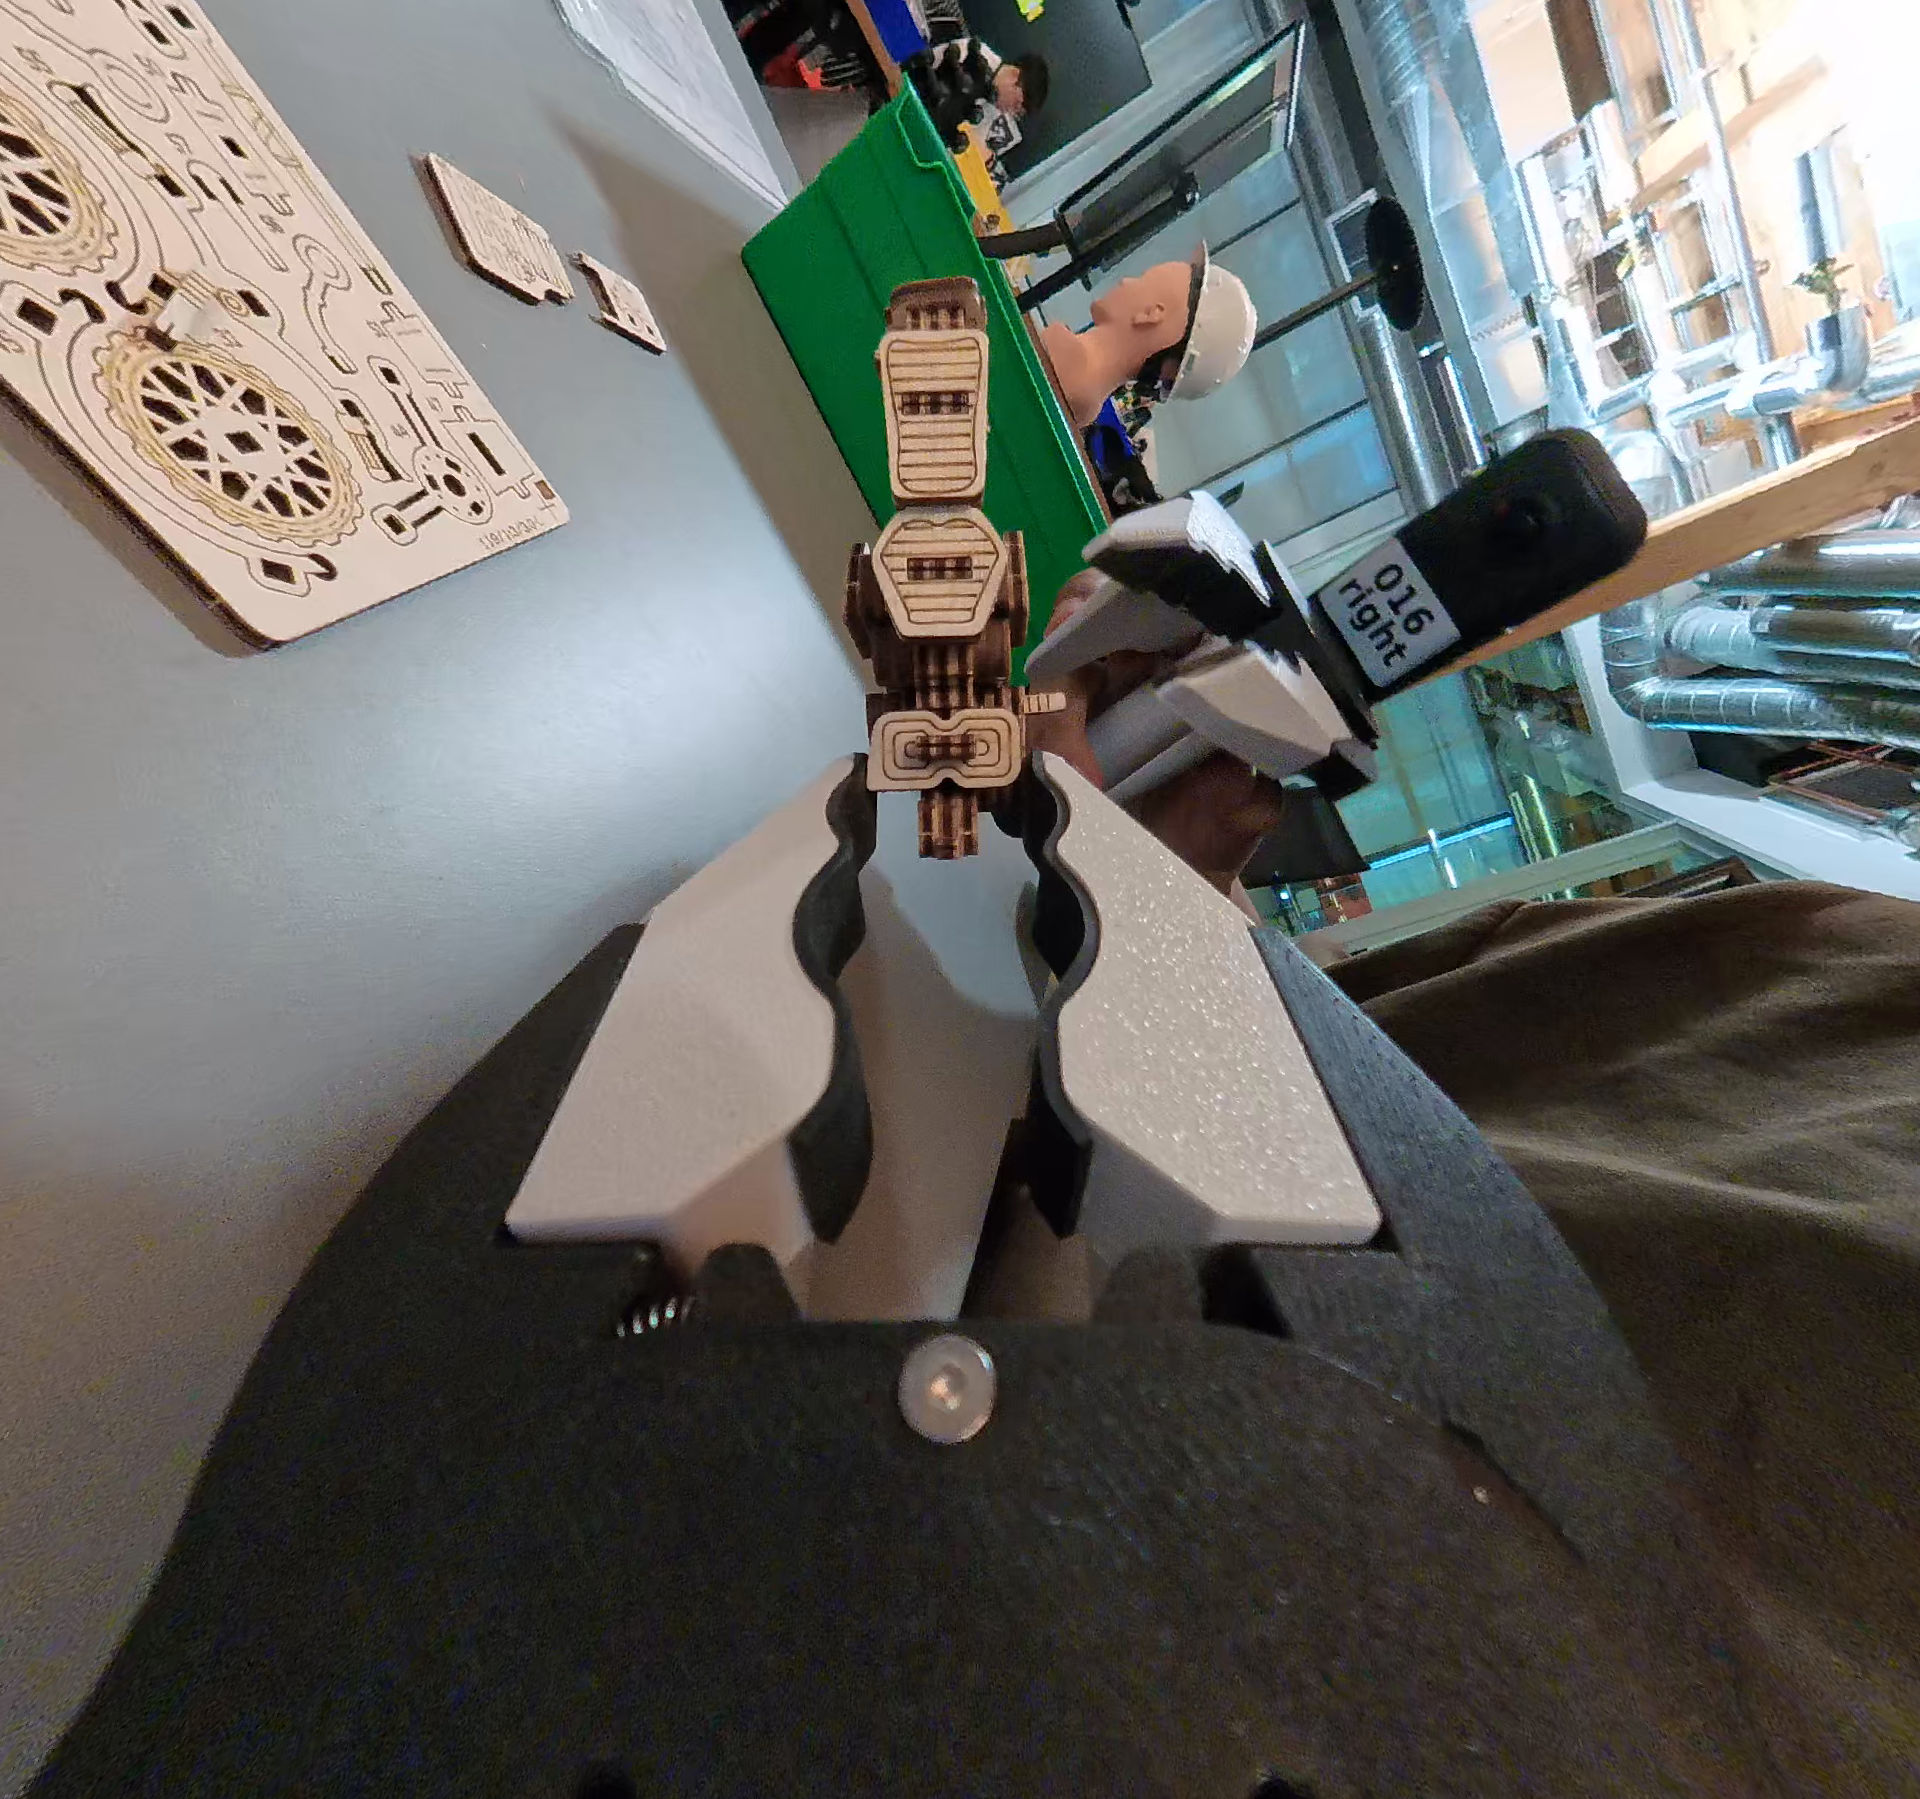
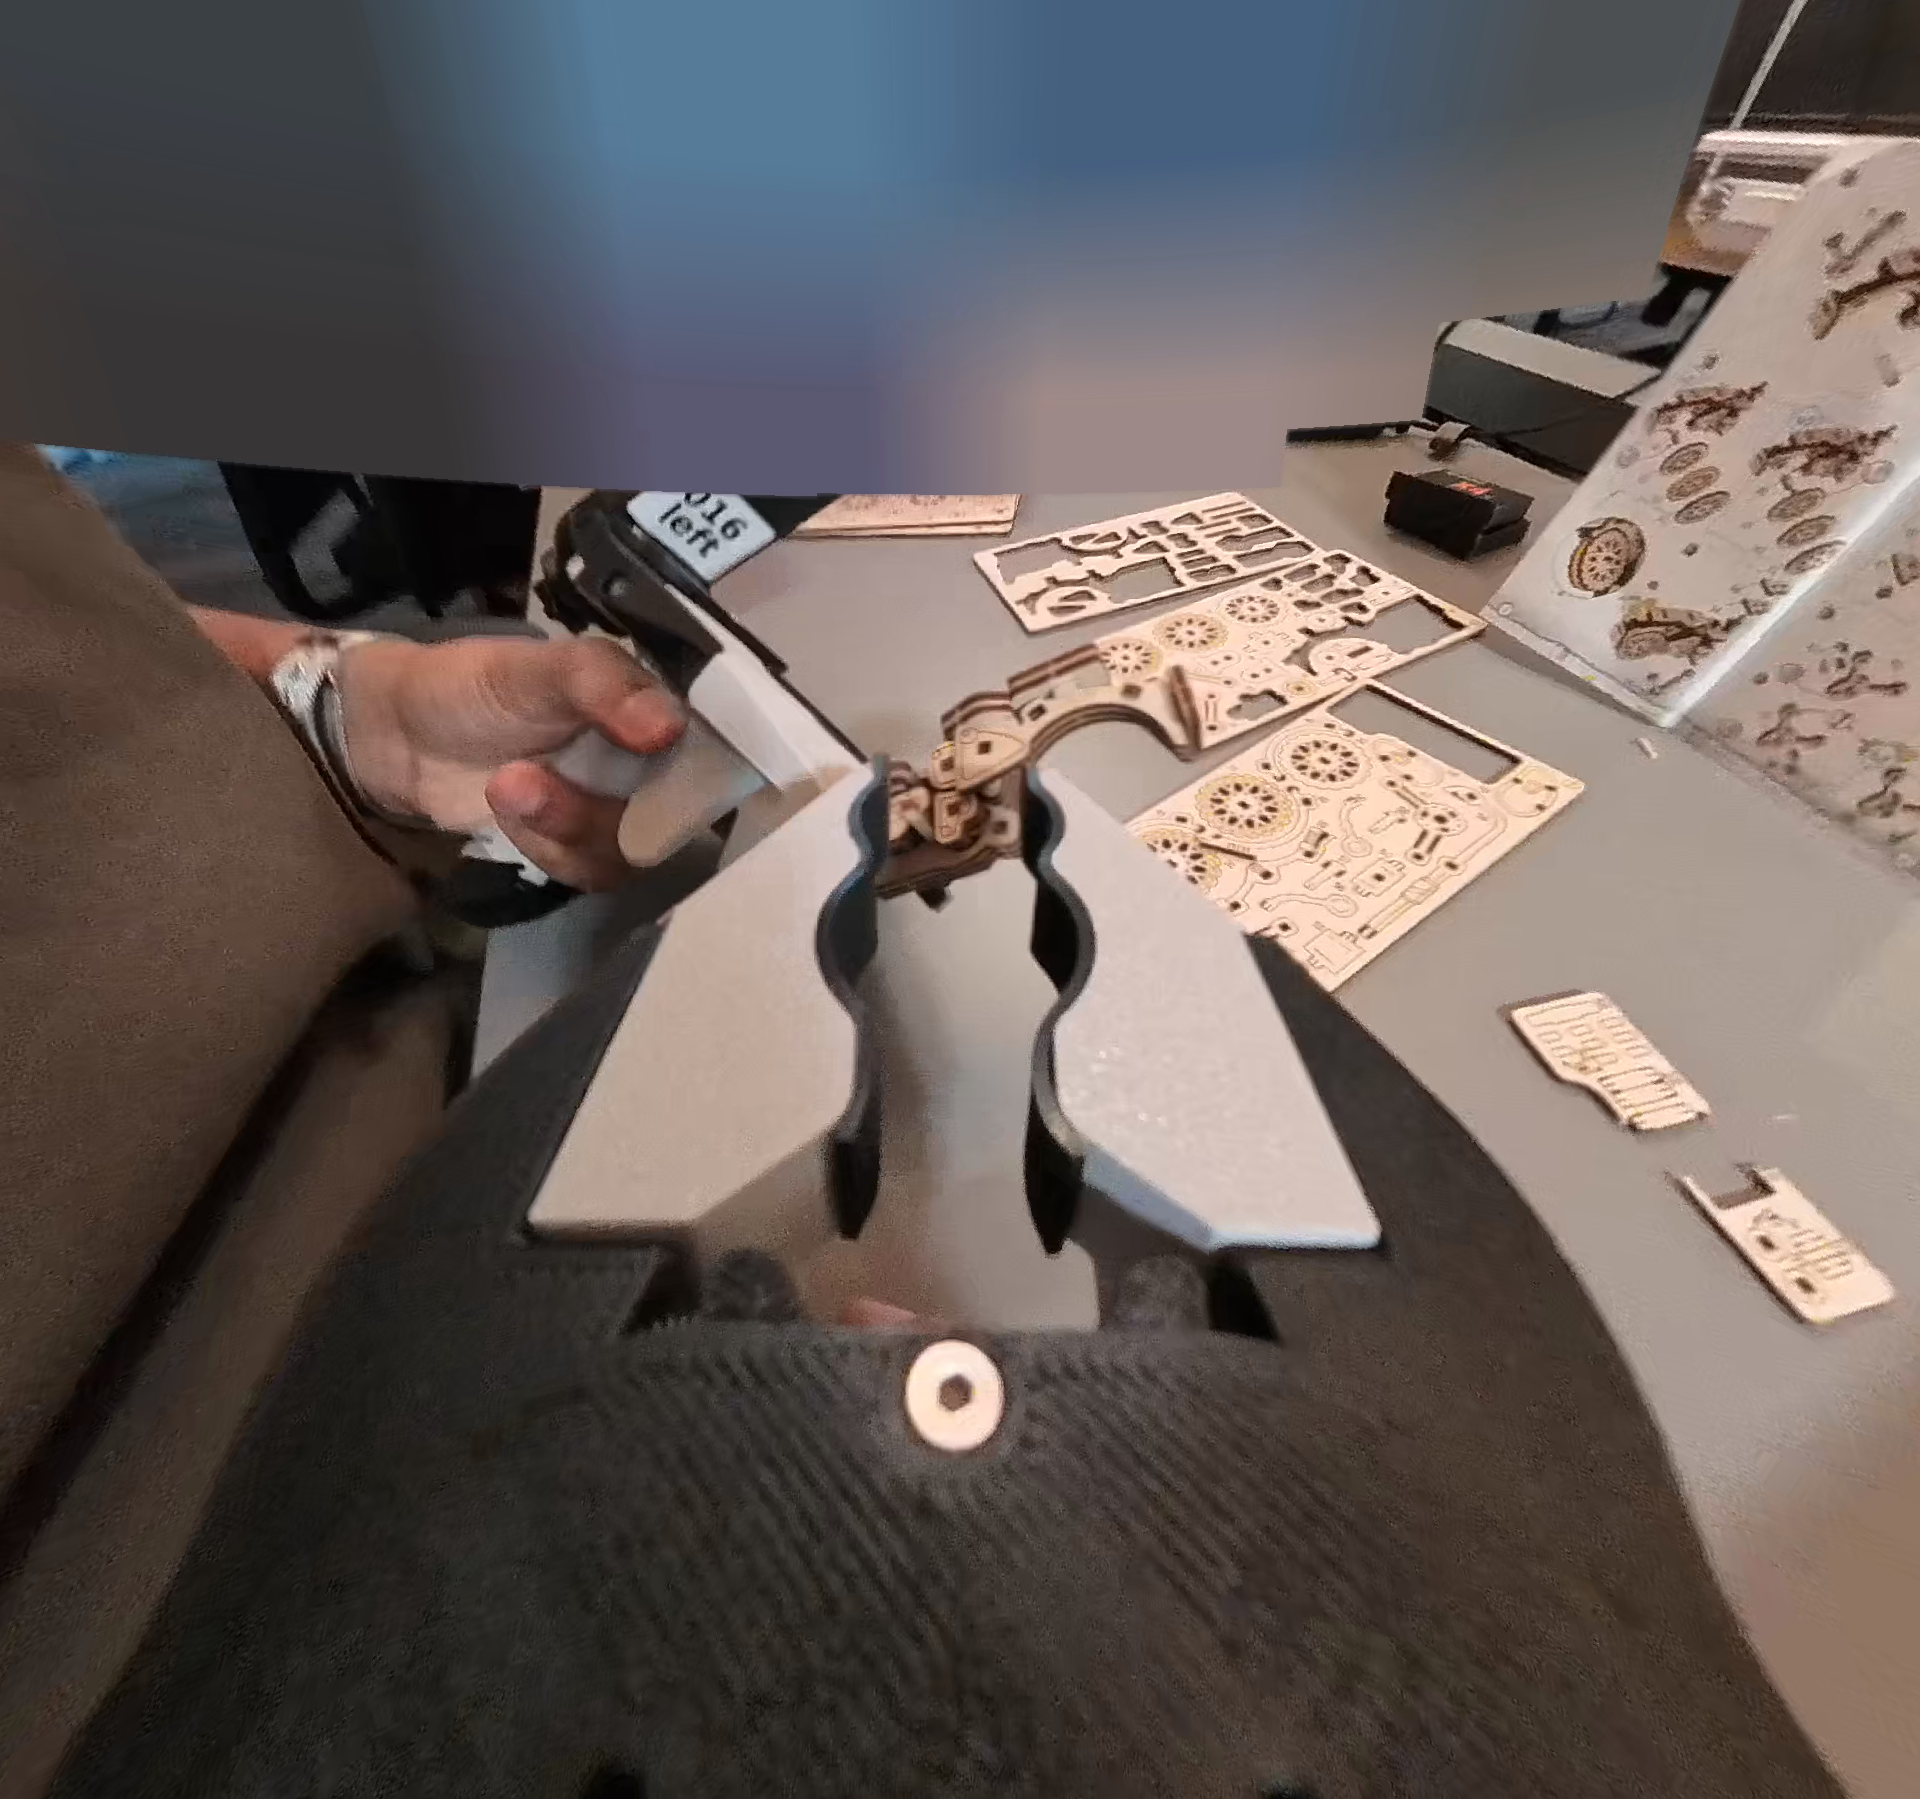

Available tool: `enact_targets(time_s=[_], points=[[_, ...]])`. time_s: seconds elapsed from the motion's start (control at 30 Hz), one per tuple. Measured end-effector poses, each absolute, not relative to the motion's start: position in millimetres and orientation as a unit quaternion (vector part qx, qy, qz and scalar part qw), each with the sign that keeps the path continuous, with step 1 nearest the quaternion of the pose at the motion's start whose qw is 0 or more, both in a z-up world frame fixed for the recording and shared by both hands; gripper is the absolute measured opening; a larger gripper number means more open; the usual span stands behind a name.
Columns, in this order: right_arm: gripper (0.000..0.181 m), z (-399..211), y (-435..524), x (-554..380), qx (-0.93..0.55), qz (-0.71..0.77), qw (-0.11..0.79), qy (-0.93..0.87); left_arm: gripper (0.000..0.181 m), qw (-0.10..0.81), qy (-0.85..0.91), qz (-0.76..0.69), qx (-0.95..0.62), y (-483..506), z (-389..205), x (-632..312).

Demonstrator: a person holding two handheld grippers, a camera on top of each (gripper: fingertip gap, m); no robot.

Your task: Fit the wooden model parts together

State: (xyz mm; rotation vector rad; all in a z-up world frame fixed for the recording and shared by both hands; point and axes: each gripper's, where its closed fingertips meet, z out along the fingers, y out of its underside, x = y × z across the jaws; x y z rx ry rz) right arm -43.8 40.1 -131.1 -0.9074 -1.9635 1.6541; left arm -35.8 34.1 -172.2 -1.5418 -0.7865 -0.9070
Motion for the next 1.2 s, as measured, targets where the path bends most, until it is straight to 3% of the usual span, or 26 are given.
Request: enact_targets(time_s=[0.23,0.57,0.8,0.97,1.03,1.13,1.2], points=[[0.024,-137,55,-51,-0.383,0.640,0.126,-0.655,0.026,0.586,-0.281,-0.366,-0.666,32,-164,-33],[0.019,-141,40,-41,-0.419,0.702,-0.094,-0.568,0.025,0.602,-0.204,-0.368,-0.678,28,-153,-21],[0.006,-139,32,-33,-0.406,0.708,-0.152,-0.557,0.026,0.593,-0.181,-0.380,-0.686,27,-154,-13],[0.006,-136,34,-33,-0.398,0.712,-0.148,-0.559,0.026,0.599,-0.198,-0.397,-0.667,27,-149,-16],[0.006,-130,39,-34,-0.392,0.721,-0.127,-0.557,0.045,0.597,-0.225,-0.394,-0.662,29,-152,-23],[0.006,-120,53,-41,-0.387,0.729,-0.050,-0.562,0.053,0.595,-0.250,-0.391,-0.656,26,-155,-34],[0.007,-119,65,-46,-0.377,0.706,0.052,-0.597,0.053,0.594,-0.264,-0.394,-0.650,25,-156,-40]])
